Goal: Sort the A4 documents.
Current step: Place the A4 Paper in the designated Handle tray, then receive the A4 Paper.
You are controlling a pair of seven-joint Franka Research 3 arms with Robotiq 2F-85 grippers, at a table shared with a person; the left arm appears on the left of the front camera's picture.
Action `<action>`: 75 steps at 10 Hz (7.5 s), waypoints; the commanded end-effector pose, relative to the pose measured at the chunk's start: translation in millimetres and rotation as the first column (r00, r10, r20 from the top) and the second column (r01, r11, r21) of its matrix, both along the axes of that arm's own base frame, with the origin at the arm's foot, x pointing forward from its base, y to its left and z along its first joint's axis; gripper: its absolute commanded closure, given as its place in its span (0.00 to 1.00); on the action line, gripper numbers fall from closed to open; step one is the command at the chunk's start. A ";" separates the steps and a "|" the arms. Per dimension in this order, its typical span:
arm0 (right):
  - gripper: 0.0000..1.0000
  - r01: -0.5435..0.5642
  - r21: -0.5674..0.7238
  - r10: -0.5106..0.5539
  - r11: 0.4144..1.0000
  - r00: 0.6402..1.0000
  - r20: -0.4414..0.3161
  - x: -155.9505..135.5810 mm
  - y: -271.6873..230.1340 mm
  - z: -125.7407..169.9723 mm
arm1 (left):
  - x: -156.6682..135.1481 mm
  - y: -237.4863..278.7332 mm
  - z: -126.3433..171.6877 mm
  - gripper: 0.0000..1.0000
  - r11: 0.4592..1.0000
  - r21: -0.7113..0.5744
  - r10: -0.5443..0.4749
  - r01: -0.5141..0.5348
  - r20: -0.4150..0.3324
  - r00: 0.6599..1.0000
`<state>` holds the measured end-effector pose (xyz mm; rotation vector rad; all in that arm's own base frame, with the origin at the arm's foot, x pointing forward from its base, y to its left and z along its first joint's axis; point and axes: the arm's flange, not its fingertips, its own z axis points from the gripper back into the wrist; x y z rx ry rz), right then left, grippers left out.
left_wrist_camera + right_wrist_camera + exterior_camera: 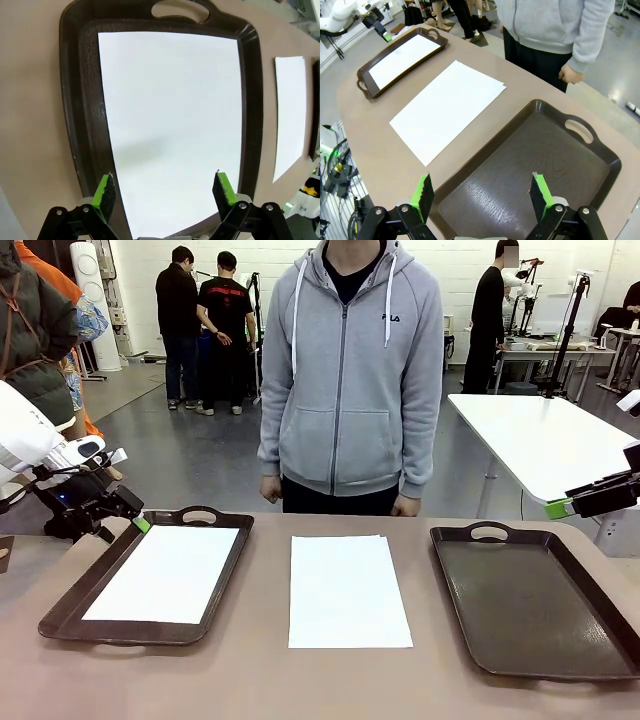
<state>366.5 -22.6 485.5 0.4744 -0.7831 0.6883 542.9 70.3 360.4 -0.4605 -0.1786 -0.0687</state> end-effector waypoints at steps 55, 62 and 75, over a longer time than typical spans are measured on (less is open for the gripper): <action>0.00 -0.016 0.022 0.015 1.000 1.000 0.015 3.1 -0.1 -3.7 | -155.2 -60.2 179.6 0.00 0.894 0.168 -0.426 0.416 0.609 0.669; 0.00 -0.016 0.022 0.015 1.000 1.000 0.015 3.1 -0.1 -3.7 | -155.2 -60.2 179.6 0.00 0.894 0.168 -0.426 0.416 0.609 0.669; 0.00 -0.016 0.022 0.015 1.000 1.000 0.015 3.1 -0.1 -3.7 | -155.2 -60.2 179.6 0.00 0.894 0.168 -0.426 0.416 0.609 0.669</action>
